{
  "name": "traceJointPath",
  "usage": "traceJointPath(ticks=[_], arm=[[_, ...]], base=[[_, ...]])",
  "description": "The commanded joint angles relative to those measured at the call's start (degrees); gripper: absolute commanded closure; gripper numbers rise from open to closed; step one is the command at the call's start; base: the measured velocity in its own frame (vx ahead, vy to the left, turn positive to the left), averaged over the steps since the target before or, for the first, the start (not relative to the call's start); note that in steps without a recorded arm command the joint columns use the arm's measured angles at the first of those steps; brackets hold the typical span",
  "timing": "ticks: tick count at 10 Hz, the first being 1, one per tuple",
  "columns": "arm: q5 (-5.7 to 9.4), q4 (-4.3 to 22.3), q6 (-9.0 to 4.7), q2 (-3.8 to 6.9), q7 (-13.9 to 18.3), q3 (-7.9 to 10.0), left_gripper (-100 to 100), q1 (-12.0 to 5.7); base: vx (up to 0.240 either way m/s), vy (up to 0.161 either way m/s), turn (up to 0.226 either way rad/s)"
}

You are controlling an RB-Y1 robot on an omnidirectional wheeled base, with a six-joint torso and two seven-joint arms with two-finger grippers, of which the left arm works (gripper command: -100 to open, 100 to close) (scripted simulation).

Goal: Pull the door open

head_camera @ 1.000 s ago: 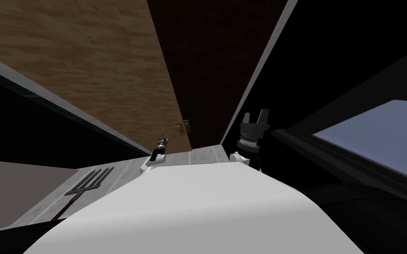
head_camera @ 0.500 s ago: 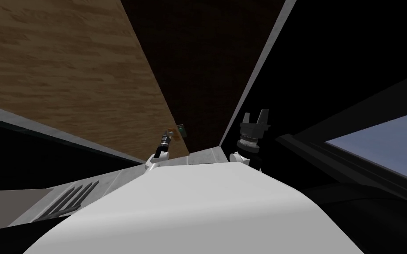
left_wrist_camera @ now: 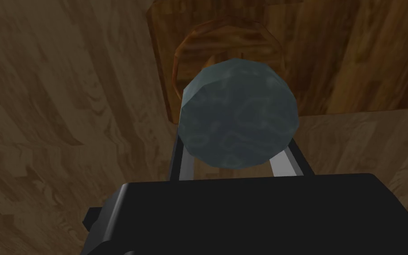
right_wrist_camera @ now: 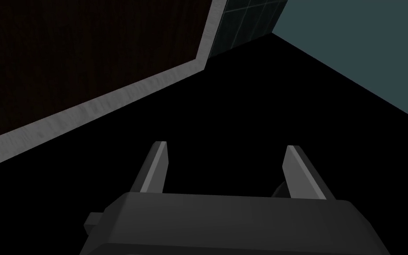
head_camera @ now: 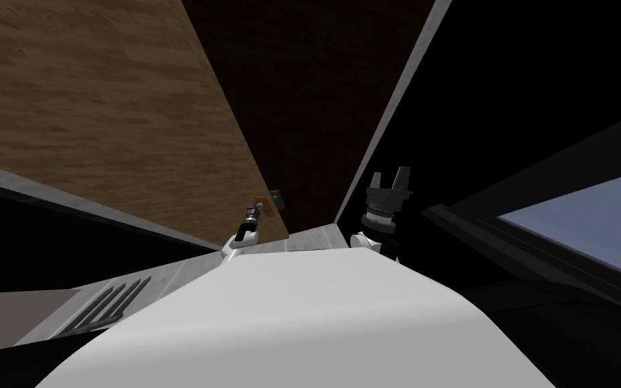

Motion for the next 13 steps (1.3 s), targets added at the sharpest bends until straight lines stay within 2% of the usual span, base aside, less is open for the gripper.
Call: traceJointPath(ticks=[1, 2, 4, 5, 10, 11, 12, 13], arm=[[0.0, 0.11, 0.08, -0.04, 0.01, -0.02, 100, 0.15], [0.0, 0.11, 0.08, -0.04, 0.01, -0.02, 100, 0.15], [0.23, 0.25, 0.07, 1.11, 0.49, 0.42, 100, 1.41], [0.25, -0.83, 0.23, 1.1, 0.69, 0.0, -100, 1.78], [0.17, -3.4, 0.66, 1.03, 1.84, -2.61, -100, 2.05], [0.28, -3.71, 0.83, 1.37, 1.89, -2.25, -100, 2.51], [0.47, -2.6, 0.7, 1.88, 1.69, -0.72, -100, 3.54], [0.47, -2.6, 0.7, 1.88, 1.69, -0.72, -100, 3.54]], base=[[-0.014, 0.0, 0.012], [-0.005, 0.0, 0.006], [-0.169, 0.036, 0.058], [-0.189, 0.005, 0.022], [-0.2, -0.049, -0.041], [-0.077, -0.033, -0.004], [-0.02, 0.064, 0.182], [-0.011, 0.078, 0.106]])
